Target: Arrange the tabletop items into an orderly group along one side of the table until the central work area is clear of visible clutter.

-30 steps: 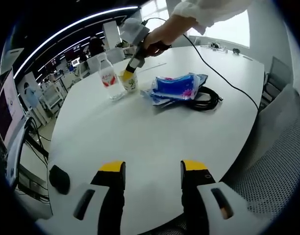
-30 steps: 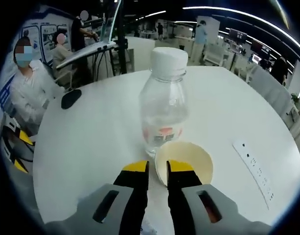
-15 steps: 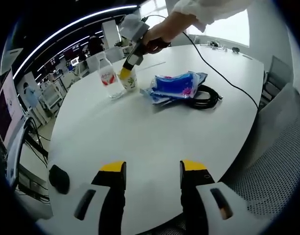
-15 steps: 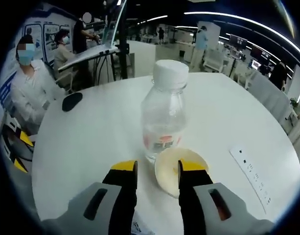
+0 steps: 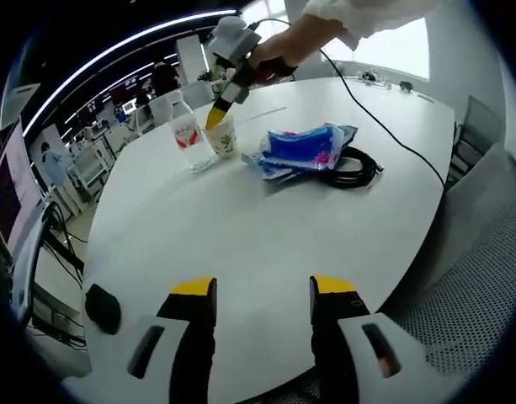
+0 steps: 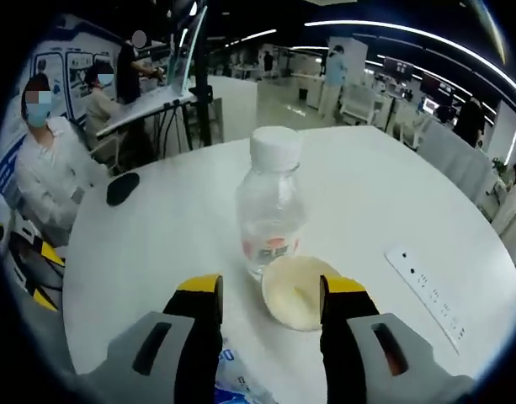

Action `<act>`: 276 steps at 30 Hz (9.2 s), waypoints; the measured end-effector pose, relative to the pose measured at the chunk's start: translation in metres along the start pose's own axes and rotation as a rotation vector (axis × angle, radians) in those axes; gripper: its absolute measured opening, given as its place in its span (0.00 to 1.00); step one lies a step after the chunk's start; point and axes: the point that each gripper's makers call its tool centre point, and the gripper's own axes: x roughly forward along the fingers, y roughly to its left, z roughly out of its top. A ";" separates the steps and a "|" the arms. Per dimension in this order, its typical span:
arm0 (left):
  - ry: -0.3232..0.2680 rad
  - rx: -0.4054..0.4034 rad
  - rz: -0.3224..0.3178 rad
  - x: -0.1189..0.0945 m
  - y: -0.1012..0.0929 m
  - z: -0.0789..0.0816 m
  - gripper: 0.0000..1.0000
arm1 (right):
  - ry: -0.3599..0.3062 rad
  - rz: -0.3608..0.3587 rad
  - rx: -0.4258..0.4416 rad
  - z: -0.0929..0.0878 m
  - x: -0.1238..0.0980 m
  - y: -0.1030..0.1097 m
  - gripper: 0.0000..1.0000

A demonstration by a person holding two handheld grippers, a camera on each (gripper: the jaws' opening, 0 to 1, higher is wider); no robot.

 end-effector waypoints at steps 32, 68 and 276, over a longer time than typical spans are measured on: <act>0.029 0.023 -0.019 0.003 -0.003 -0.004 0.43 | -0.130 -0.128 0.291 -0.031 -0.091 -0.028 0.54; 0.038 0.045 -0.024 0.003 -0.008 -0.005 0.46 | -0.284 -0.189 0.616 -0.123 -0.189 0.014 0.58; -0.191 -0.146 -0.196 0.134 -0.185 0.322 0.00 | -0.453 -0.172 1.073 -0.234 -0.337 -0.076 0.00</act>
